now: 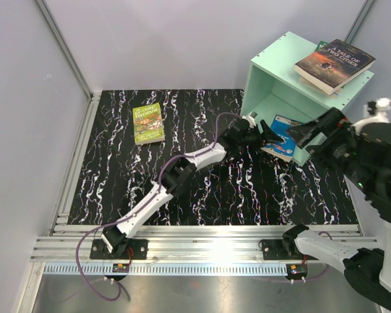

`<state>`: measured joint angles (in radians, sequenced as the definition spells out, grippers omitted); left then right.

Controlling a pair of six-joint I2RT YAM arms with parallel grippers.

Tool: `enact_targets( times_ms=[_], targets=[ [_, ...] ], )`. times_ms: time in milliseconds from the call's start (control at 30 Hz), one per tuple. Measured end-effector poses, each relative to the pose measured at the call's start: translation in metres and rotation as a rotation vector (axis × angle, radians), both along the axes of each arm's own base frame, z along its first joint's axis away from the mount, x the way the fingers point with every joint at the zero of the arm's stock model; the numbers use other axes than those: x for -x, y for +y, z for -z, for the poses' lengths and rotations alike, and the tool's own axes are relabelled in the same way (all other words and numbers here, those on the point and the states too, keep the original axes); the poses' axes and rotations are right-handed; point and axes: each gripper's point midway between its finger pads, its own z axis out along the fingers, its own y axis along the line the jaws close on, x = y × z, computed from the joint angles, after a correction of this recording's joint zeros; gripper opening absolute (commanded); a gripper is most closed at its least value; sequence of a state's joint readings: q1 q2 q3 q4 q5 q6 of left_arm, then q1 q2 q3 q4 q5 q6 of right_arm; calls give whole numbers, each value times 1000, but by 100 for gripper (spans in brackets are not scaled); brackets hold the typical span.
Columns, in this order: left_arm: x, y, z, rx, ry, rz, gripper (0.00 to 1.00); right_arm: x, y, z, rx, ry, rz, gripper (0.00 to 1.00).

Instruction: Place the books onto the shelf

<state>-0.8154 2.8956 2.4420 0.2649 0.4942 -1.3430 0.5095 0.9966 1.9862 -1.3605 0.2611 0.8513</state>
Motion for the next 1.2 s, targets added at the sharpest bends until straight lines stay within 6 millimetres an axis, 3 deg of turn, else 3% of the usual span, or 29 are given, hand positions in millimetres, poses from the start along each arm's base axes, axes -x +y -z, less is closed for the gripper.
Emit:
enact_targets(
  times_ms=[167,300,367,467,600,767,833,967,1033,1100,1200],
  targets=[
    [21,-18,-16,-5,-43,41,90,-29,16,25,58,101,2,100],
    [30,-18,0,-84,-75,56,99,-42,23,35,83,143,1,100],
    [26,-10,8,-128,-71,42,99,-42,23,38,88,150,1,100],
    [8,8,0,-168,-87,5,99,-39,21,40,91,151,-1,100],
    [-24,51,-14,-229,-102,-66,99,-37,20,40,103,142,-8,100],
    [-46,107,-37,-320,-142,-134,94,-36,19,59,150,183,-25,100],
    [-41,121,-47,-358,-170,-134,94,-39,21,65,171,201,-33,100],
    [-6,153,-58,-438,-197,-116,93,-55,31,85,227,270,-59,100],
    [10,175,-60,-481,-191,-119,90,-69,40,105,246,342,-89,100],
    [18,206,-59,-517,-176,-147,89,-89,50,137,250,450,-121,94],
    [13,275,-56,-579,-133,-250,89,-121,63,204,247,640,-164,70]
  ],
)
